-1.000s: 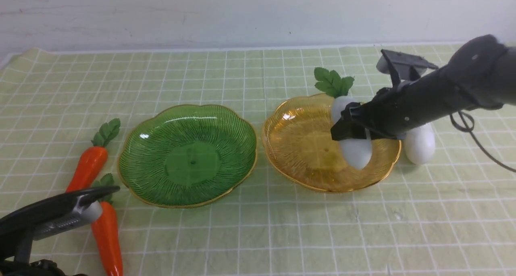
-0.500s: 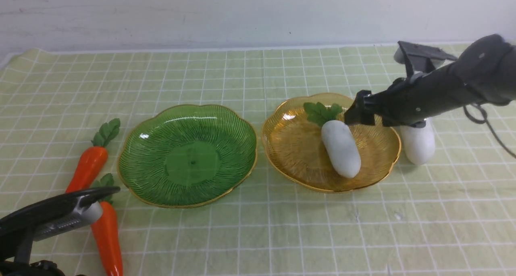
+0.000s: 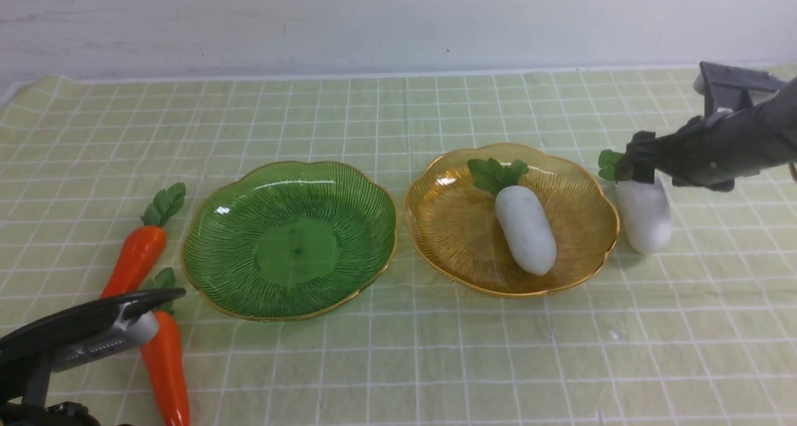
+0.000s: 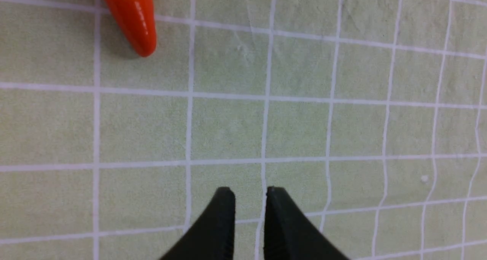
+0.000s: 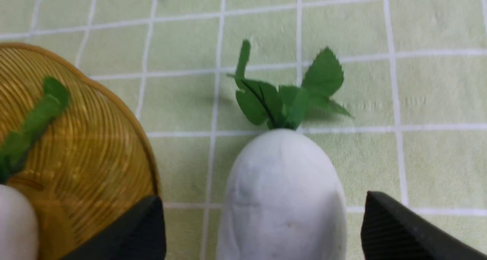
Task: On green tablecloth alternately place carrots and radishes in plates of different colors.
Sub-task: 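Place the white radish on the plate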
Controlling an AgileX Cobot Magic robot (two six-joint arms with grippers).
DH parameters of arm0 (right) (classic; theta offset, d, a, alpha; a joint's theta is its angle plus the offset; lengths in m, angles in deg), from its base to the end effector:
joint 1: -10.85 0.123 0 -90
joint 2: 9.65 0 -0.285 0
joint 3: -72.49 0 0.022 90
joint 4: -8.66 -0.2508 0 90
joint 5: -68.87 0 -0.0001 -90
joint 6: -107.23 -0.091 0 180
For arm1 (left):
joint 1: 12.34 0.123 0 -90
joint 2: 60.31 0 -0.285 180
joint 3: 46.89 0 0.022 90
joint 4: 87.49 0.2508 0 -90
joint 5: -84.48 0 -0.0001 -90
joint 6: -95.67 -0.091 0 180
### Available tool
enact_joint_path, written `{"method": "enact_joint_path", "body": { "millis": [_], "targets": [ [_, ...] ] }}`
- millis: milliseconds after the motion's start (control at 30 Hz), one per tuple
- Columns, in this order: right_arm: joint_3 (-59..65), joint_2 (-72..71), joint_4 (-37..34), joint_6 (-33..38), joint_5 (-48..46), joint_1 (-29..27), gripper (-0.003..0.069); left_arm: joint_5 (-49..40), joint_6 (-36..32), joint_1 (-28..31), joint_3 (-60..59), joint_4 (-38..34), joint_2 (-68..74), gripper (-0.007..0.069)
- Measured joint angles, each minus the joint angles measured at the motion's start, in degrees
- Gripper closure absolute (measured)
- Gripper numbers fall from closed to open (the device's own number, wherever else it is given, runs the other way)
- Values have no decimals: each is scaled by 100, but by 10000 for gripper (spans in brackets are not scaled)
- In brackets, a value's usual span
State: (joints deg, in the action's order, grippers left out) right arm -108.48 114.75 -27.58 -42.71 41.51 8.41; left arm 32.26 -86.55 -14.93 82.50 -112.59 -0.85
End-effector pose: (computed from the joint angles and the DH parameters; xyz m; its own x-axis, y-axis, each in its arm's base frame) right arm 0.4319 0.0064 0.1656 -0.8338 0.0860 -0.5454 -0.0669 0.9648 0.2544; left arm 0.1267 -0.0363 0.2227 -0.9469 -0.1820 -0.2651 -0.0679 0.9190 -0.3885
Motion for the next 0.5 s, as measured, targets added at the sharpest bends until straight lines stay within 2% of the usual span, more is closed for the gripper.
{"method": "enact_joint_path", "body": {
  "millis": [200, 333, 433, 500],
  "targets": [
    [0, 383, 0, 0, 54, 0, 87, 15, 0, 0, 0, 0, 0, 523],
    [-67, 385, 0, 6, 40, 0, 209, 131, 0, 0, 0, 0, 0, 523],
    [-192, 339, 66, 19, -124, 0, 211, 140, 0, 0, 0, 0, 0, 523],
    [-460, 237, 164, 19, -592, -36, 211, 145, 0, 0, 0, 0, 0, 523]
  ]
}}
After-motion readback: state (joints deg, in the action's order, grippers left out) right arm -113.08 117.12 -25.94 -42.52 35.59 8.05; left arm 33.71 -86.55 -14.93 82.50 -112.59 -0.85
